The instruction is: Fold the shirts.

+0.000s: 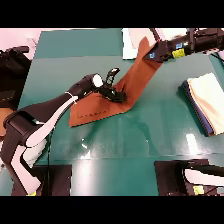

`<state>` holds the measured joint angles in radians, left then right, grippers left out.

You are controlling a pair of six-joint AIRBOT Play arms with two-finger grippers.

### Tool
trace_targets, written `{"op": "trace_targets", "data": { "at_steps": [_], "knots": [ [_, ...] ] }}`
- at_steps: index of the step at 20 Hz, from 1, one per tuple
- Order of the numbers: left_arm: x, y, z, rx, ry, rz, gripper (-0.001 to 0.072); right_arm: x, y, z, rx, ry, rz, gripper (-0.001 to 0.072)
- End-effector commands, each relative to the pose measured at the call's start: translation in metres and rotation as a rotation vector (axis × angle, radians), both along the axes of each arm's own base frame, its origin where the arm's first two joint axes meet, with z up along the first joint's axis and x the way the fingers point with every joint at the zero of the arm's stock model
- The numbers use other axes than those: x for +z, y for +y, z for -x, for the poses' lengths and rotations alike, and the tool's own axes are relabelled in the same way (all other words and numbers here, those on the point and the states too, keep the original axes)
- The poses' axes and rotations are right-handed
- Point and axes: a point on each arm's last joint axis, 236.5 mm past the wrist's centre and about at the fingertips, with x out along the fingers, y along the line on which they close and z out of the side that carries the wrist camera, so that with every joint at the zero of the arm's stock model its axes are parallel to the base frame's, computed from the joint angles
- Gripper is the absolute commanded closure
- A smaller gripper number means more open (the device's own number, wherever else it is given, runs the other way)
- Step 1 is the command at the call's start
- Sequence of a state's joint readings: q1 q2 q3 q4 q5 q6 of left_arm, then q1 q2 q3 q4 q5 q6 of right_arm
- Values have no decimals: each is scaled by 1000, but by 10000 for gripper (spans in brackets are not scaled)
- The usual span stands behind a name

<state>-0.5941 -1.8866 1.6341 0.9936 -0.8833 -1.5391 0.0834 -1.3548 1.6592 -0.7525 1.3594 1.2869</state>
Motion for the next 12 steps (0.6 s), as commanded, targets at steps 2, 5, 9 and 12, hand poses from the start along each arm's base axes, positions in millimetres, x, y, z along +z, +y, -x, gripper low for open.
{"op": "trace_targets", "data": {
  "at_steps": [2, 5, 9, 12],
  "knots": [
    [53, 38, -33, 28, -72, -10, 683, 11, 30, 9, 43, -26, -21, 697],
    [123, 112, -66, 124, -211, -55, 683, 15, 61, 15, 81, -55, -42, 697],
    [229, 230, -78, 302, -424, -130, 683, -3, 176, 46, 243, -23, -166, 696],
    [292, 288, -62, 409, -548, -157, 682, -23, 280, 67, 306, -28, -322, 483]
  ]
}}
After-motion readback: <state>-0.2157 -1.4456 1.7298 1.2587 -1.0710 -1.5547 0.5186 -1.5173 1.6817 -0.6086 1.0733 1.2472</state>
